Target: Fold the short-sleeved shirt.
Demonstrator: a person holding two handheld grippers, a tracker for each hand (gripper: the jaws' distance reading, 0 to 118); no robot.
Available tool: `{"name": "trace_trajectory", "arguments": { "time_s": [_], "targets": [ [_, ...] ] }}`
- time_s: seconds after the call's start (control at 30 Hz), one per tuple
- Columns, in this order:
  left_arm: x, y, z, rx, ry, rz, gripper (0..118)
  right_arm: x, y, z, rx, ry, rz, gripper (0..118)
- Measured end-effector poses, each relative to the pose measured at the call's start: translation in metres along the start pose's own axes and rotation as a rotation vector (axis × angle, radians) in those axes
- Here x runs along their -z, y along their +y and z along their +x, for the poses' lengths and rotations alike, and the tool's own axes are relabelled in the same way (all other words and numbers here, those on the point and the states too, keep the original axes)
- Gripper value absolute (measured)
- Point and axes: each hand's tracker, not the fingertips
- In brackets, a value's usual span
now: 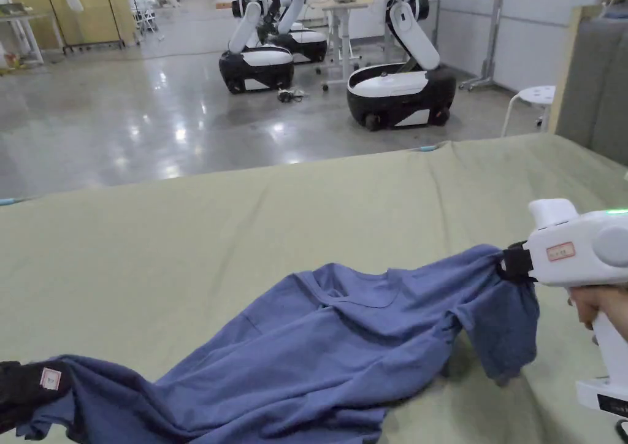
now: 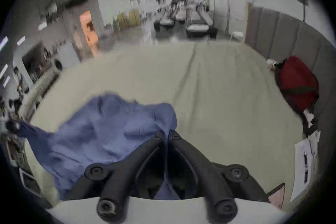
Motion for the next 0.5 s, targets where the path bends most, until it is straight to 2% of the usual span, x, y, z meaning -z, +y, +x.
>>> {"name": "trace_trajectory", "arguments": {
  "time_s": [0.1,0.27,0.43,0.5],
  "targets": [
    [-0.018,0.018,0.015,0.042,-0.029,0.059,2,-0.055,0.043,-0.004,0.035,0.024,0.152,6],
    [-0.044,0.052,0.053,0.152,-0.063,0.153,2,-0.143,0.109,-0.012,0.034,0.011,0.389,6],
    [-0.055,0.106,0.072,0.167,-0.086,0.268,2,-0.196,0.162,-0.022,0.031,-0.053,0.516,6],
    [-0.050,0.133,0.081,0.175,-0.085,0.299,2,-0.206,0.183,-0.028,0.024,-0.111,0.546,6]
  ]
}}
